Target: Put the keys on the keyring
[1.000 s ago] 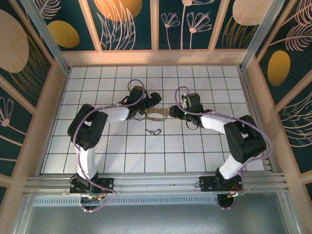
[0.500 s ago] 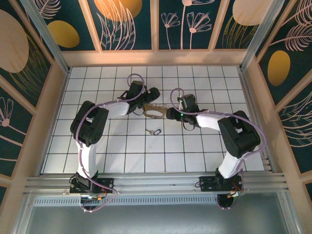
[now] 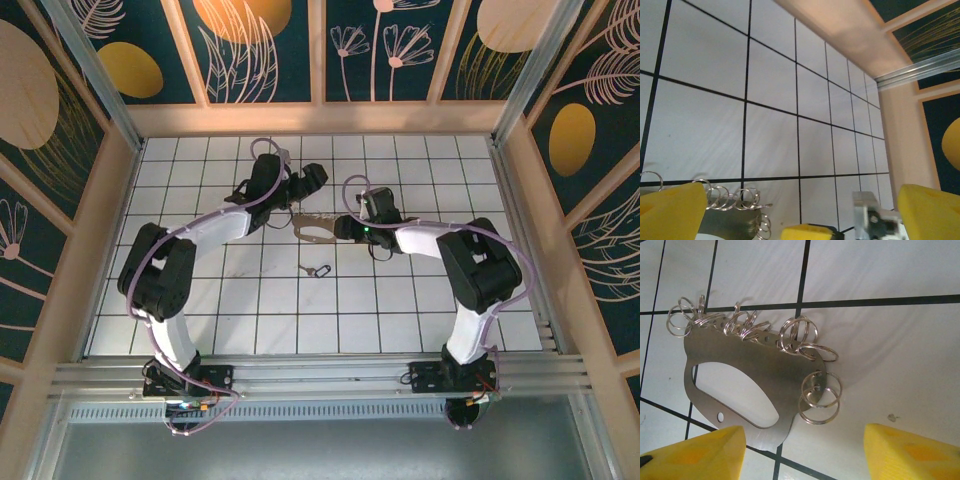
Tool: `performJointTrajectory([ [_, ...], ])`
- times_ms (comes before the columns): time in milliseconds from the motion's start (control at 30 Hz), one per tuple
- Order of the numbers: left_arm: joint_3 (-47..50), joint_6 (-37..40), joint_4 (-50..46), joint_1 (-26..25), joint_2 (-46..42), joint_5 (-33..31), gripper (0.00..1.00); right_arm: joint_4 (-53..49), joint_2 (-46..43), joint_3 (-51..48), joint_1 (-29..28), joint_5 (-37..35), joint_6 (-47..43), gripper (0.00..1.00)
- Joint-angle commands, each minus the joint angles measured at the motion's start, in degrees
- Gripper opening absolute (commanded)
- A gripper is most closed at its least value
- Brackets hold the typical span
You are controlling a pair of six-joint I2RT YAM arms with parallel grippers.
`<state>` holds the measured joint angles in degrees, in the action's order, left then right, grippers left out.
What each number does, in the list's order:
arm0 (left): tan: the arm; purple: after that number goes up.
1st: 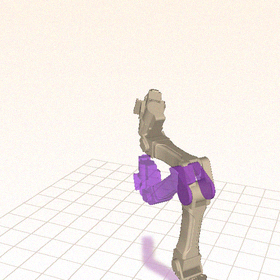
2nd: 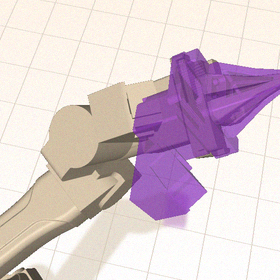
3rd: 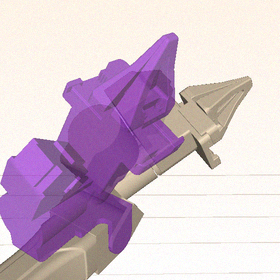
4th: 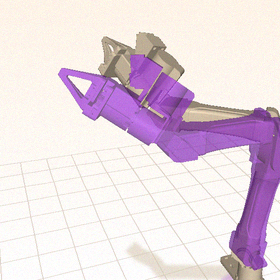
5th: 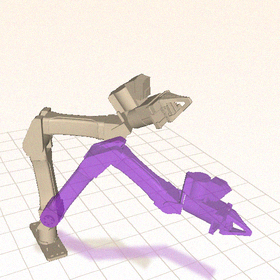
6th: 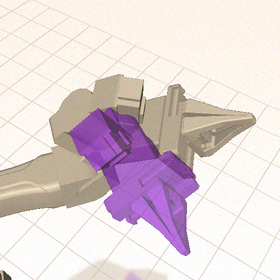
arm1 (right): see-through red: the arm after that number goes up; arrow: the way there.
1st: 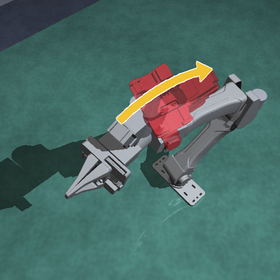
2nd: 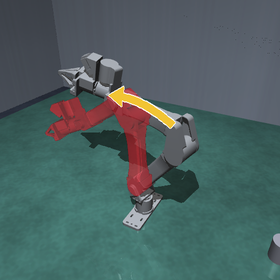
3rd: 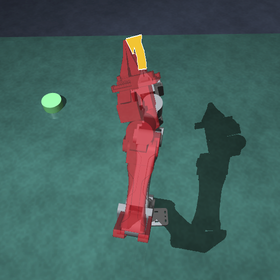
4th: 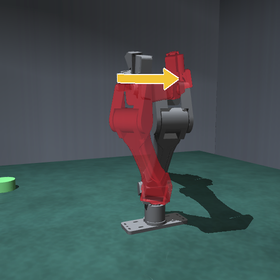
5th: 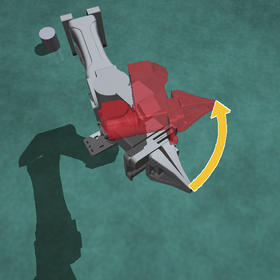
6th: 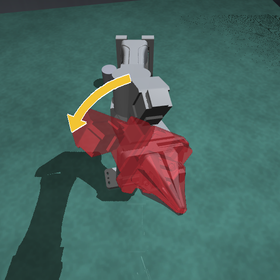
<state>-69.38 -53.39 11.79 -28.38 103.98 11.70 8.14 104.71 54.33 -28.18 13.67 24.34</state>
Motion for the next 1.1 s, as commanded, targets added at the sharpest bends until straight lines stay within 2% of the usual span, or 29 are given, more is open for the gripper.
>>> performJointTrajectory([
  [0, 1.2, 0.8, -0.2, 0.2, -2.4, -1.2, 0.98, 1.2, 1.5, 2.1, -0.6, 1.9, 0.2, 0.64],
  [800, 3.6, 0.7, -1.3, 0.2, -7.4, -4.1, 0.99, 0.8, 7.8, 9.4, -0.8, 4.3, 0.9, 0.64],
  [867, 3.8, 0.7, -1.3, 0.2, -7.6, -4.1, 0.99, 0.7, 7.1, 8.7, -0.9, 3.7, 0.6, 0.61],
  [1067, 4.1, 1.4, -1.5, 0.2, -8.2, -4.1, 0.99, 0.9, 1.2, 4.9, -0.9, 0.4, -1.5, 0.61],
])
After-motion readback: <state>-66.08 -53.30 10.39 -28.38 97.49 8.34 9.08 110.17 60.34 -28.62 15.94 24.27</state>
